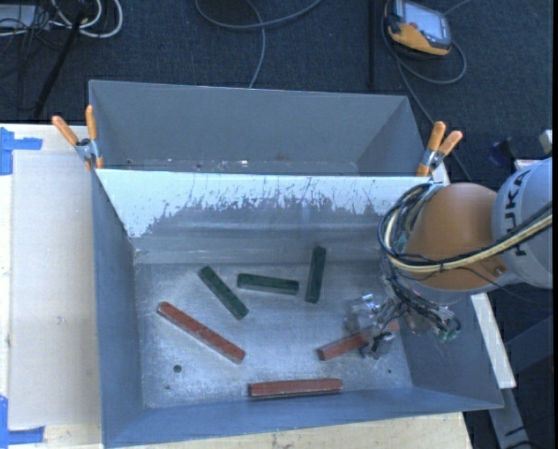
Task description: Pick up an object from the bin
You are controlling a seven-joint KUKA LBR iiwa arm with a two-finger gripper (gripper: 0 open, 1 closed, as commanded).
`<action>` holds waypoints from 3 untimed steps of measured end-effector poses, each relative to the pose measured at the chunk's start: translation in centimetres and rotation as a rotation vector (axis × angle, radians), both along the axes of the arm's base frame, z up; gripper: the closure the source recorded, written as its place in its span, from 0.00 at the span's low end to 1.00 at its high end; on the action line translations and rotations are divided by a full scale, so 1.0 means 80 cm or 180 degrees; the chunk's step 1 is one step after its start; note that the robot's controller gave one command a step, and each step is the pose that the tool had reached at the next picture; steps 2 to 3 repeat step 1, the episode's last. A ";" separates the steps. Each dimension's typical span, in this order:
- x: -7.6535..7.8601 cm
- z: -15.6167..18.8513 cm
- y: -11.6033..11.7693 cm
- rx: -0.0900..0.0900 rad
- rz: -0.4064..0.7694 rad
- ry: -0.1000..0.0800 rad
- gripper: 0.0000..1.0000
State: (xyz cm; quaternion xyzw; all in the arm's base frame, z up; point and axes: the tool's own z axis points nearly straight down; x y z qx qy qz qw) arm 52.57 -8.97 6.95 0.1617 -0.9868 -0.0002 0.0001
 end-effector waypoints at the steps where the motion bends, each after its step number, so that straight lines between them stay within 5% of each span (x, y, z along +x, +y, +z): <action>1: 0.034 0.177 -0.017 -0.0006 0.0192 -0.0032 1.00; 3: 0.034 0.177 -0.017 -0.0006 0.0192 -0.0032 1.00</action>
Offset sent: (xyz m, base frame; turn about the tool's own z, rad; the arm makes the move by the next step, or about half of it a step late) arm 0.0247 -0.0138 0.1369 -0.0624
